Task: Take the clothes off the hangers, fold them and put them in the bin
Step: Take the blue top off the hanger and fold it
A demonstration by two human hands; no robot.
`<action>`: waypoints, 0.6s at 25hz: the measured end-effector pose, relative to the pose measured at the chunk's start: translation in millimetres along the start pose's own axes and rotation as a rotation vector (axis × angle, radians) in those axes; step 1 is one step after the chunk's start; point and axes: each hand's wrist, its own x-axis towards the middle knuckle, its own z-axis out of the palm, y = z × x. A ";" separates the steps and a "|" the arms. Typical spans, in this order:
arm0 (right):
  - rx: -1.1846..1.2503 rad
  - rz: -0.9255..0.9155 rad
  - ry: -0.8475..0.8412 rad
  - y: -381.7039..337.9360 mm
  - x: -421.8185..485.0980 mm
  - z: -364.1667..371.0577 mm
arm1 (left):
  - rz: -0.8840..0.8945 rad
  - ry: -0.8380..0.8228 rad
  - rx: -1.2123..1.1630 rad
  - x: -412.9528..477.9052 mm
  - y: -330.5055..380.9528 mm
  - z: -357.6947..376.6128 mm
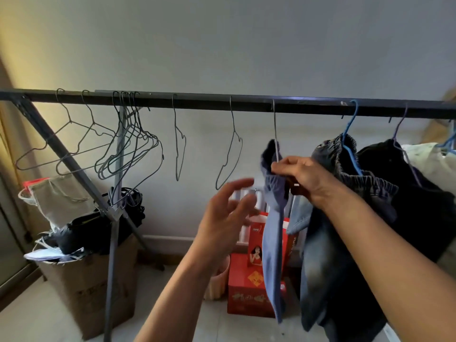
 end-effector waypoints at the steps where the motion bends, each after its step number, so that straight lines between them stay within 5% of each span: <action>1: -0.040 -0.009 -0.032 5.2 -8.1 7.0 | 0.053 -0.047 0.084 9.4 5.6 1.3; 8: 0.083 0.051 -0.071 38.5 -33.7 47.4 | 0.135 -0.177 0.744 37.1 13.7 -10.7; 15: 0.048 0.054 0.016 37.9 -40.0 75.3 | -0.068 -0.309 1.077 32.2 13.6 -30.6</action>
